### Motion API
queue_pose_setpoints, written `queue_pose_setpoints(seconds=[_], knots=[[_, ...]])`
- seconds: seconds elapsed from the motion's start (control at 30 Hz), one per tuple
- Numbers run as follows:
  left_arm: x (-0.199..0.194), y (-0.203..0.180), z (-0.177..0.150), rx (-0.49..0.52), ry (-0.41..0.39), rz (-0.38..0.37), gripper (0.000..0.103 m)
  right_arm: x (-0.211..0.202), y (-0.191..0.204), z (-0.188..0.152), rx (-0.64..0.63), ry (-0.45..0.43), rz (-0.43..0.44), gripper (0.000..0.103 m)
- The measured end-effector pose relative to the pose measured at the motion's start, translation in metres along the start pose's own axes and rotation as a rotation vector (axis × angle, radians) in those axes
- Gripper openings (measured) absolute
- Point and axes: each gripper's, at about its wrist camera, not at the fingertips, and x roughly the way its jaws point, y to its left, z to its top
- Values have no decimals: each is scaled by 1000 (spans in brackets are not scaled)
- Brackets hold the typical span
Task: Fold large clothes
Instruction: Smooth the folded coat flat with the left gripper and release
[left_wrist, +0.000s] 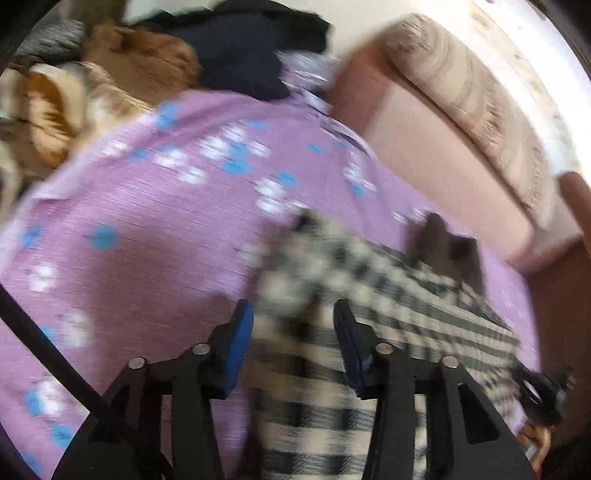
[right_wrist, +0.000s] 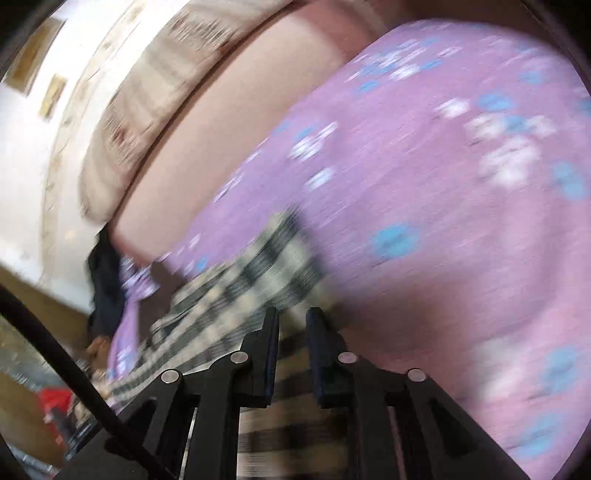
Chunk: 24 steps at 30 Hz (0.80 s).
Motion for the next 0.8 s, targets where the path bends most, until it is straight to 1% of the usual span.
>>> queue_pose_setpoints(seconds=[0.03, 0.07, 0.13, 0.2, 0.27, 0.33, 0.43, 0.5, 0.53, 0.63, 0.73, 0.8], knots=[[-6, 8, 2, -18, -20, 36, 52, -6, -7, 2, 16, -13, -28, 23], [-10, 17, 3, -42, -23, 38, 52, -14, -16, 4, 38, -18, -44, 28], [-17, 30, 4, -83, -16, 18, 52, -31, -26, 3, 46, -22, -50, 28], [-29, 39, 2, -99, -26, 1, 53, -48, -28, -2, 17, -29, -58, 28], [-40, 41, -4, -90, -33, 11, 55, -71, -29, -11, -37, -39, -68, 28], [-53, 38, -14, -71, -37, 8, 56, -85, -21, -22, -83, -54, -61, 28], [-70, 26, -31, -27, -41, 8, 56, -99, 7, -52, -207, -59, -38, 28], [-78, 12, -42, 23, -40, -5, 57, -97, 37, -84, -330, -35, -8, 29], [-81, 5, -47, 46, -42, -5, 59, -93, 48, -94, -366, -20, 6, 29], [-86, -21, -74, 137, -38, -5, 61, -78, 84, -139, -502, 63, 79, 29], [-82, -34, -95, 180, -8, 25, 61, -62, 101, -172, -579, 139, 121, 29], [-71, -34, -110, 187, 42, 68, 61, -50, 100, -183, -589, 171, 105, 29]])
